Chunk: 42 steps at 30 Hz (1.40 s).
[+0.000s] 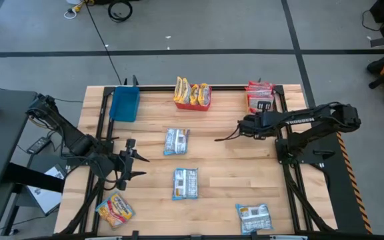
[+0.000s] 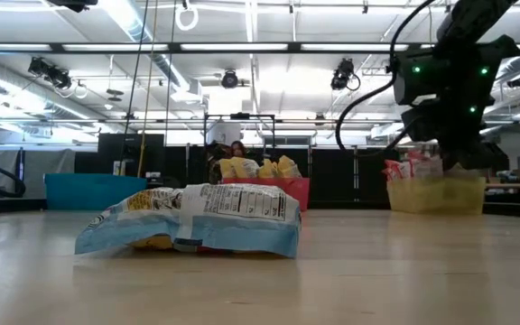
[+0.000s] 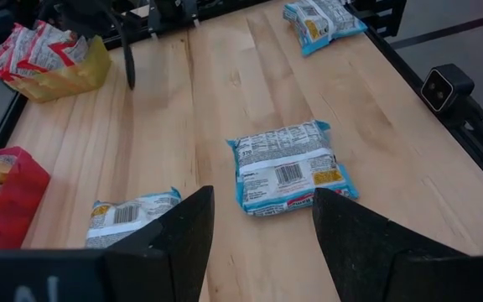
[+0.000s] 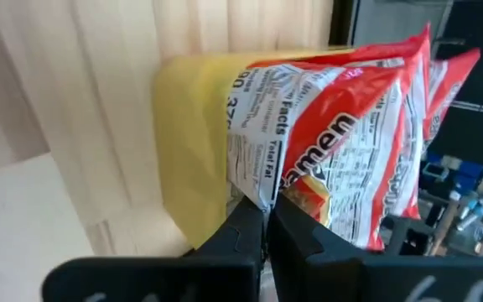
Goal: Sort Maruchan noodles
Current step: Put the red noodle pack into the yellow bin, then put the blue noodle pack into the blue bin
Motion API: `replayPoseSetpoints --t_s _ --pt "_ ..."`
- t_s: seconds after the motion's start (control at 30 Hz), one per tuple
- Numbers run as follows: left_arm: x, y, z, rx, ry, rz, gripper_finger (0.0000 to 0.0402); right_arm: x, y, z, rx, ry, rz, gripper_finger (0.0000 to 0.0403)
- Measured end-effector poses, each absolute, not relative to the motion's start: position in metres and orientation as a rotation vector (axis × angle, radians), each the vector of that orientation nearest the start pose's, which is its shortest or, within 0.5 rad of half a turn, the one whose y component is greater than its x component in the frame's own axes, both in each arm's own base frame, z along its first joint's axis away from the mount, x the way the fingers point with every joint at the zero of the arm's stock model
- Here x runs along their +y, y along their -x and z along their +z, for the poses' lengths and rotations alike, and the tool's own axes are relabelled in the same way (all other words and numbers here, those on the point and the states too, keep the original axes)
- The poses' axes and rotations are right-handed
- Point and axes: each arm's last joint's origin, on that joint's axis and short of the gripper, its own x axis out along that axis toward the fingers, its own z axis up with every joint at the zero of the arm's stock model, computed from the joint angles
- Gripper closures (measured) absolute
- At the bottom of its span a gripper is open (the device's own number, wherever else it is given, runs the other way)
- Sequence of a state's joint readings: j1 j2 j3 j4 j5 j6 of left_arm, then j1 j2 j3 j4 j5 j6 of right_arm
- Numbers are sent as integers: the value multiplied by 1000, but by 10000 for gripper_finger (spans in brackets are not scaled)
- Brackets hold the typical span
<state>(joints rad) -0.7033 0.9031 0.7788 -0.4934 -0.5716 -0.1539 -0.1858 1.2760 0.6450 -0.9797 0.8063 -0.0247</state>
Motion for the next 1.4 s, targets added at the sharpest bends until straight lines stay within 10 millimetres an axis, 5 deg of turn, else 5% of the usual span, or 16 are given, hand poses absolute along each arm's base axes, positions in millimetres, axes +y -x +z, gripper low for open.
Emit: replayPoseSetpoints --t_s 0.43,0.63,0.83,1.1,1.4 --pt "-106 -149 287 503 -211 -87 194 -74 -158 171 1668 378 -742 379" --pt "-105 -148 285 521 -209 -82 194 -73 -153 175 1741 391 -725 303" --pt "-101 -147 281 566 -178 -49 194 -67 -159 201 1730 385 -799 221" --pt "-93 -152 278 600 -146 23 194 -43 -190 254 1481 406 -789 174" --pt "-87 -181 255 704 -124 191 194 11 -245 283 859 219 -623 181"
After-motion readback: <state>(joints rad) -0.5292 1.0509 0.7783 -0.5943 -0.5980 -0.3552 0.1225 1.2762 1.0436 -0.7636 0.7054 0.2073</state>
